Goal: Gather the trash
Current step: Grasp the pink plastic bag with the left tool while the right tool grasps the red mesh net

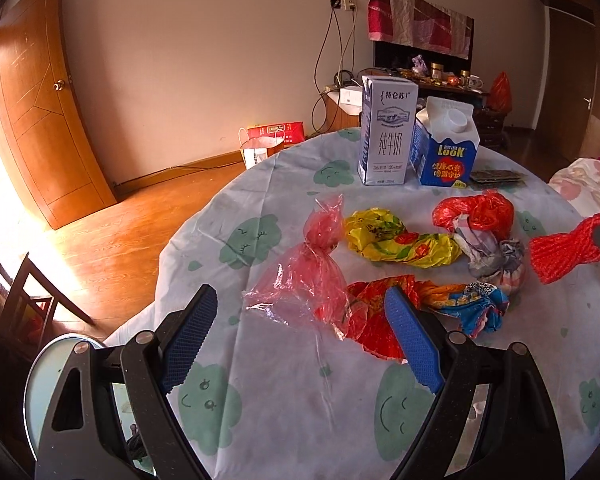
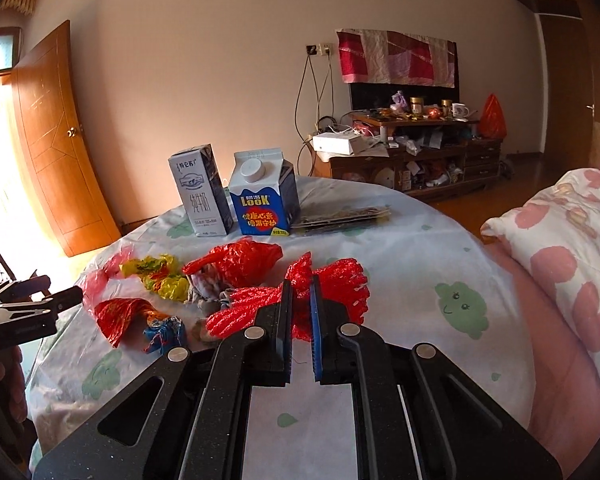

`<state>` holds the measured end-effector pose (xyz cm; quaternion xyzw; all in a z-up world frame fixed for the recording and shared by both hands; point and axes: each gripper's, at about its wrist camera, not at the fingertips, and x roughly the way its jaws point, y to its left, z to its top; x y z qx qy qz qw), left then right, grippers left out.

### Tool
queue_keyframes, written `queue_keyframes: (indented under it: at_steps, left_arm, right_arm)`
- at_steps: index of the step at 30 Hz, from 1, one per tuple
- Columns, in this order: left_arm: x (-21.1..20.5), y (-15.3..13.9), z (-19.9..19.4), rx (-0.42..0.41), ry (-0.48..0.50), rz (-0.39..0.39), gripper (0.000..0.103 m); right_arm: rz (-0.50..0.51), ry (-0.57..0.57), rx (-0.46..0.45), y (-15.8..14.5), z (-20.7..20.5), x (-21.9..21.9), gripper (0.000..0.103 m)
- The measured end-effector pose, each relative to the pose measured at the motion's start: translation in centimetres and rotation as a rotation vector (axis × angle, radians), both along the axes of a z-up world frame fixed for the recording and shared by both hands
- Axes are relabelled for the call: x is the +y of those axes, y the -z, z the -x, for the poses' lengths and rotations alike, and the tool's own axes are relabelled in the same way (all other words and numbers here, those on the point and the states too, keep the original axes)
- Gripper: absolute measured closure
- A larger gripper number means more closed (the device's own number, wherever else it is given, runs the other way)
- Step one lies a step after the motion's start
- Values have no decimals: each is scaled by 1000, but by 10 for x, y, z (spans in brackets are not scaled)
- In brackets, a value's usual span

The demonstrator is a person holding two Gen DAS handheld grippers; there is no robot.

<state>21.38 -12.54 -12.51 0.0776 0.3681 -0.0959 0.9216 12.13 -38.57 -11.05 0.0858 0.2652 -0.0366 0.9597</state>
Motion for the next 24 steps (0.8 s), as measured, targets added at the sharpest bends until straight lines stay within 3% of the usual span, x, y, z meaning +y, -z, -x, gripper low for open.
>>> queue_keyframes:
  at_steps: [1,3,4,5,6,12,24]
  left_arm:
    - [-2,4,-5,18,2,-3,21]
    - [-3,11,-10,46,11,4,34]
    - [-2,15,-12,65,15,7,57]
    - [0,17,-13,87,21,15,89]
    - [3,19,-12,97,16,22,96]
    - [29,6,7,45,-13,0,99]
    - [114,-20,71,-35,-121,-37,99]
  right_arm:
    - [-1,-7,0,0,-1,0,95]
    - [-9,-19,-2,0,0,2,95]
    - [-14,-28,-7,-1,0,3,95]
    - [-15,-36,-11,-1,0,5,95]
    - [-16,-44,-15,-2,0,8,95]
    - [-22,-116,-42,-9,-1,35,95]
    - [8,-312,-69,-18,-15,130,95]
